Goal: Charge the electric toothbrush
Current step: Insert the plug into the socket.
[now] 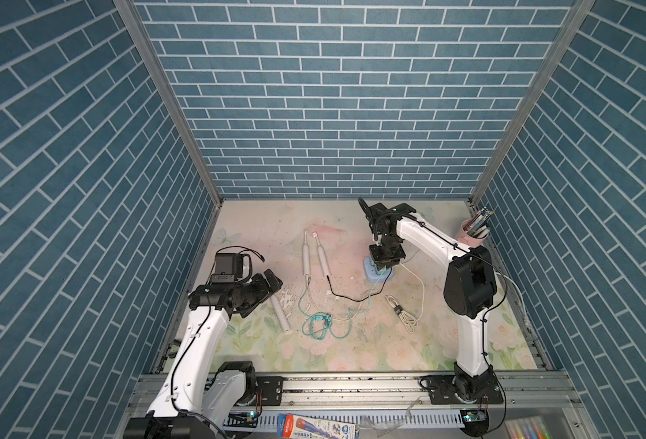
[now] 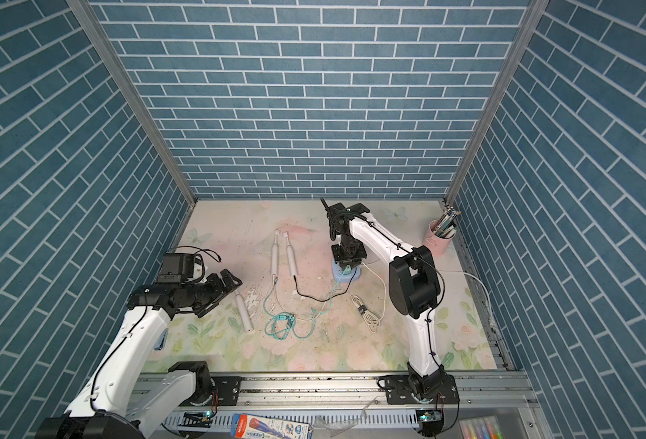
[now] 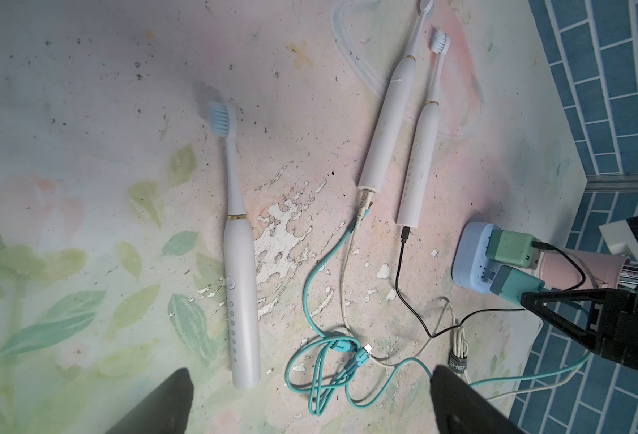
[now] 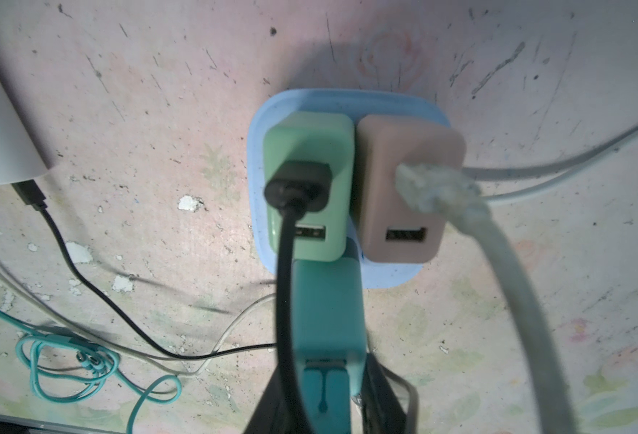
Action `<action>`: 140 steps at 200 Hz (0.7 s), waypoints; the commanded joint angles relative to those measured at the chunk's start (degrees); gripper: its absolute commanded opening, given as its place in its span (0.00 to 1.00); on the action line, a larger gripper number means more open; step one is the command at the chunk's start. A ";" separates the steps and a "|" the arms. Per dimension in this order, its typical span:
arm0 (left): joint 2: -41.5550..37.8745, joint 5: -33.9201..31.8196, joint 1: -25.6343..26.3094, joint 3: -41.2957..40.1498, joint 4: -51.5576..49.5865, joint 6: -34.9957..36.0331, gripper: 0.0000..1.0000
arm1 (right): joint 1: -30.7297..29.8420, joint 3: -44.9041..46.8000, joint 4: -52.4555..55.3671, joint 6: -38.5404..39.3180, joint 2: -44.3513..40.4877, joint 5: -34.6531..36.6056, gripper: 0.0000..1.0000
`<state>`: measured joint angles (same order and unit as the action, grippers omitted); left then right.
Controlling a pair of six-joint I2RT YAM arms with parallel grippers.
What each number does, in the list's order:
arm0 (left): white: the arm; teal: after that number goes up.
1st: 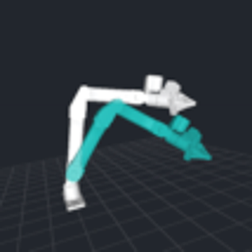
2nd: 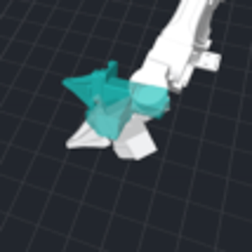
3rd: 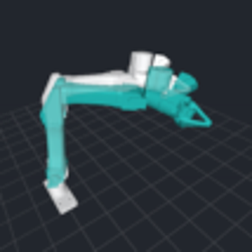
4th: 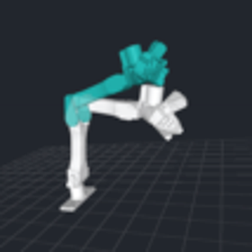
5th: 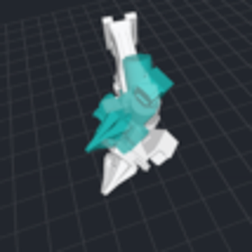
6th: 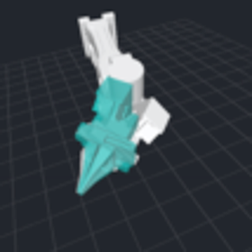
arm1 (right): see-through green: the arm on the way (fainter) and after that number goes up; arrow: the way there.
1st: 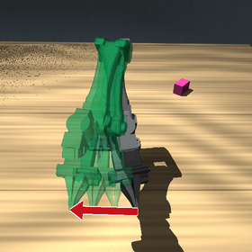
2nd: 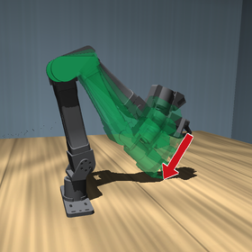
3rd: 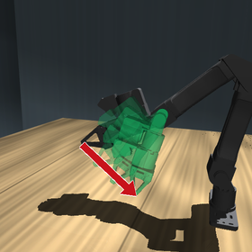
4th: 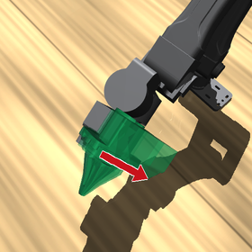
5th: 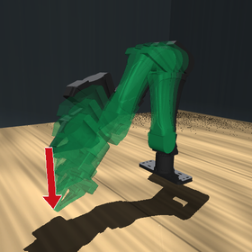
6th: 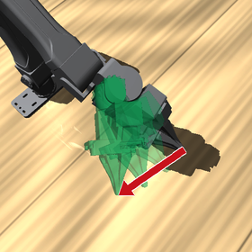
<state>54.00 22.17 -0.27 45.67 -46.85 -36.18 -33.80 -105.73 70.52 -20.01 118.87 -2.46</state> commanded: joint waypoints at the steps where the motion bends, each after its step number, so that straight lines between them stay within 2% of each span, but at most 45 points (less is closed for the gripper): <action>1: -0.41 0.50 -0.52 -0.48 -0.35 0.68 1.00 | 0.32 -0.70 1.90 1.47 2.85 -0.83 0.00; 73: -0.30 0.78 -0.69 -0.49 -0.35 0.62 1.00 | 0.86 -2.28 4.17 0.29 5.67 -2.20 0.00; 89: -0.22 0.80 -0.78 -0.47 -0.31 0.66 1.00 | 1.11 -3.03 3.81 0.07 5.76 -6.03 0.00; 140: -0.31 0.94 -1.04 -0.49 -0.27 0.68 1.00 | 1.08 -6.65 5.56 0.19 4.86 -4.69 0.00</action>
<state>54.00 22.81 -0.73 45.65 -46.85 -36.18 -32.77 -111.09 74.76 -20.08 122.63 -6.92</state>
